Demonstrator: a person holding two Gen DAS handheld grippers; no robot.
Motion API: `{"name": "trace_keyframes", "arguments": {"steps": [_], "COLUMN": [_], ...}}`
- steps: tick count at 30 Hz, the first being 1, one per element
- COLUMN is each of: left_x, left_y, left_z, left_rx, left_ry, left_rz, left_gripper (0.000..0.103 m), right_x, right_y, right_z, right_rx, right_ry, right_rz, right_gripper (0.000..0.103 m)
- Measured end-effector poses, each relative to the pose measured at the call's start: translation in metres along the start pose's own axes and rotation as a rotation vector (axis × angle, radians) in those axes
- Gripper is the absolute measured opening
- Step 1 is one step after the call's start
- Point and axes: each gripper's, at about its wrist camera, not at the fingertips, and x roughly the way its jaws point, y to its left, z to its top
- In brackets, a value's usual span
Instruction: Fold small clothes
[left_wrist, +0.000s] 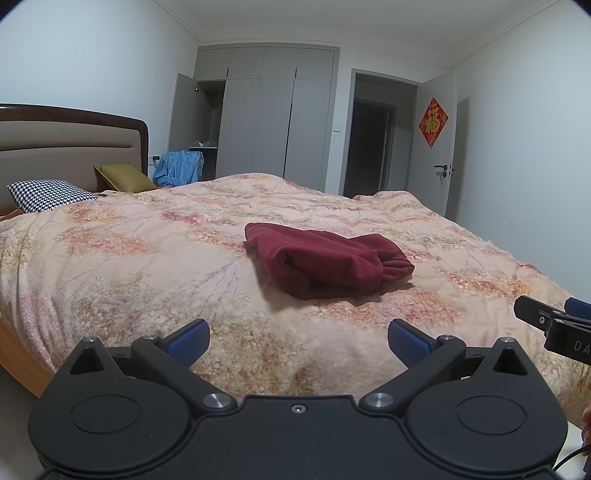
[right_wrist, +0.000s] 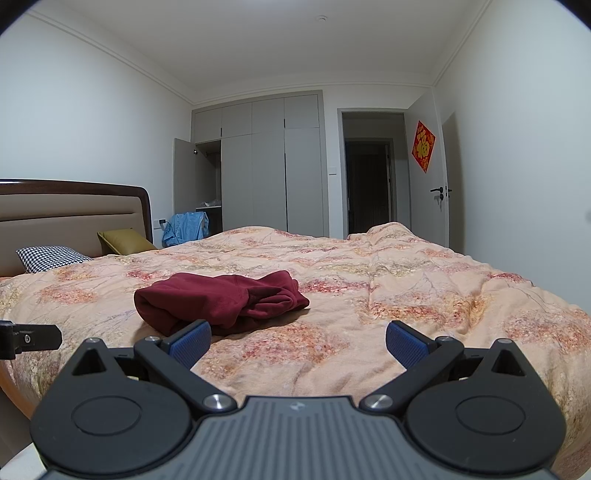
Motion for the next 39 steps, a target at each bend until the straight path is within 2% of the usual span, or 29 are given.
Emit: {"name": "trace_keyframes", "arguments": {"steps": [22, 27, 39], "left_x": [0.000, -0.006, -0.004], "left_y": [-0.003, -0.011, -0.001], "left_z": [0.000, 0.000, 0.000], "left_rx": [0.010, 0.053, 0.003], "left_ry": [0.005, -0.036, -0.008], "left_rz": [0.009, 0.029, 0.036], "left_gripper": [0.102, 0.102, 0.102], "right_x": [0.000, 0.000, 0.001], "right_y": [0.000, 0.000, 0.000], "right_z": [0.000, 0.000, 0.000], "right_rx": [0.001, 0.002, 0.002], "right_ry": [0.000, 0.001, 0.005], "right_rz": [0.000, -0.001, -0.003], "right_gripper": [0.103, 0.103, 0.103]}}
